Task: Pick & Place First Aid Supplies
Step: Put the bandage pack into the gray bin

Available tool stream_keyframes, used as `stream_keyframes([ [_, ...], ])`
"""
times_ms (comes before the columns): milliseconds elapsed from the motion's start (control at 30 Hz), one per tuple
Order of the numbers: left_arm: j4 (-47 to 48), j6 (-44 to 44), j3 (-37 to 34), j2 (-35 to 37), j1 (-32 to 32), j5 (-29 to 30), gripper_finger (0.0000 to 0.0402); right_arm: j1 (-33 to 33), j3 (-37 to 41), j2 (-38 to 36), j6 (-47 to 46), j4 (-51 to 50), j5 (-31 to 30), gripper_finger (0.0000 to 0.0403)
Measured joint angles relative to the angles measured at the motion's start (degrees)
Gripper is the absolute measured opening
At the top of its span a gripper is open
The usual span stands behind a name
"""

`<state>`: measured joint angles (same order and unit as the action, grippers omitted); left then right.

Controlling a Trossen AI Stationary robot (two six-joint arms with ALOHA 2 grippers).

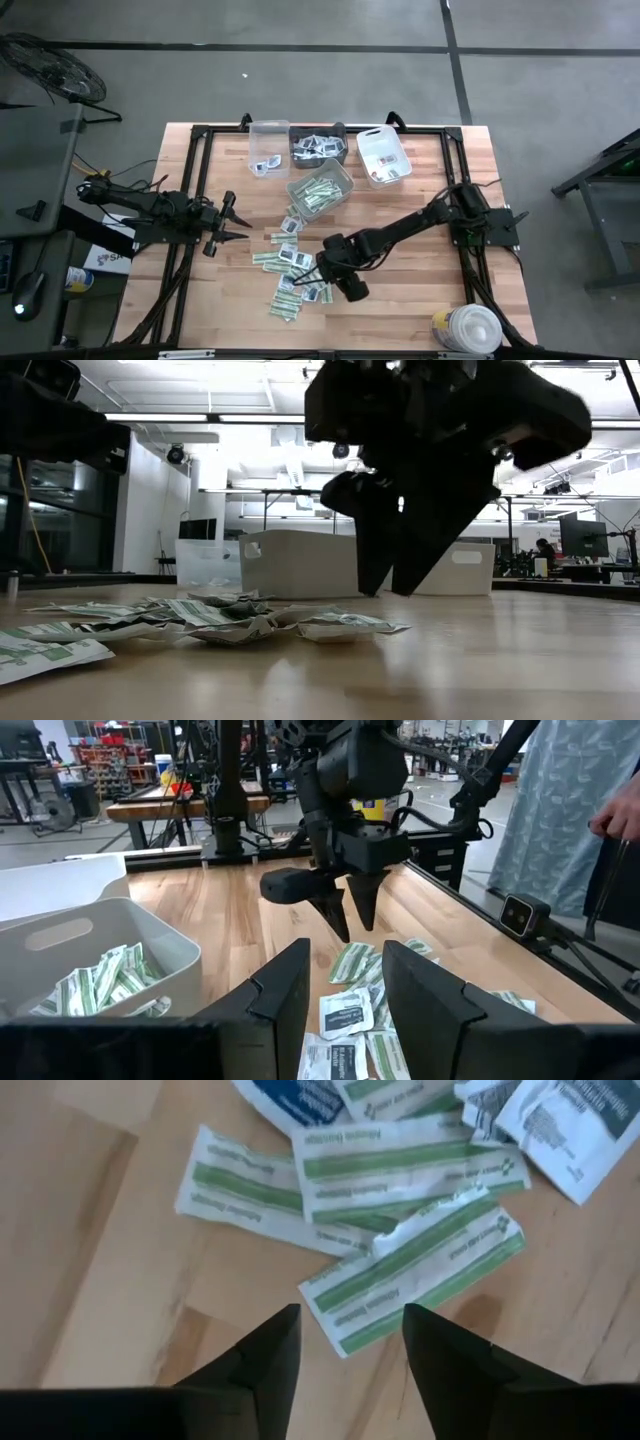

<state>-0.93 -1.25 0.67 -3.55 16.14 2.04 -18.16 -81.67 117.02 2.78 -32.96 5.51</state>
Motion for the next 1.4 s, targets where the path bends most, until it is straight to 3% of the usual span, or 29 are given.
stream_keyframes([
  [467, 0.0, 0.0, 0.0, 0.0, 0.0, 0.0, 0.0128, 0.0, 0.0, 2.8, 4.0, 1.1, 1.6, 0.0167],
  [833, 0.0, 0.0, 0.0, 0.0, 0.0, 0.0, 0.0128, -0.2, -0.4, 6.8, 0.3, 1.4, 4.9, 0.0151],
  [1167, 0.0, 0.0, 0.0, 0.0, 0.0, 0.0, 0.0128, -0.9, -0.4, 7.1, 0.3, 1.0, -1.4, 0.0101],
  [1400, 0.0, 0.0, 0.0, 0.0, 0.0, 0.0, 0.0128, -2.6, -0.4, 7.8, 0.9, 0.9, -4.3, 0.0088],
])
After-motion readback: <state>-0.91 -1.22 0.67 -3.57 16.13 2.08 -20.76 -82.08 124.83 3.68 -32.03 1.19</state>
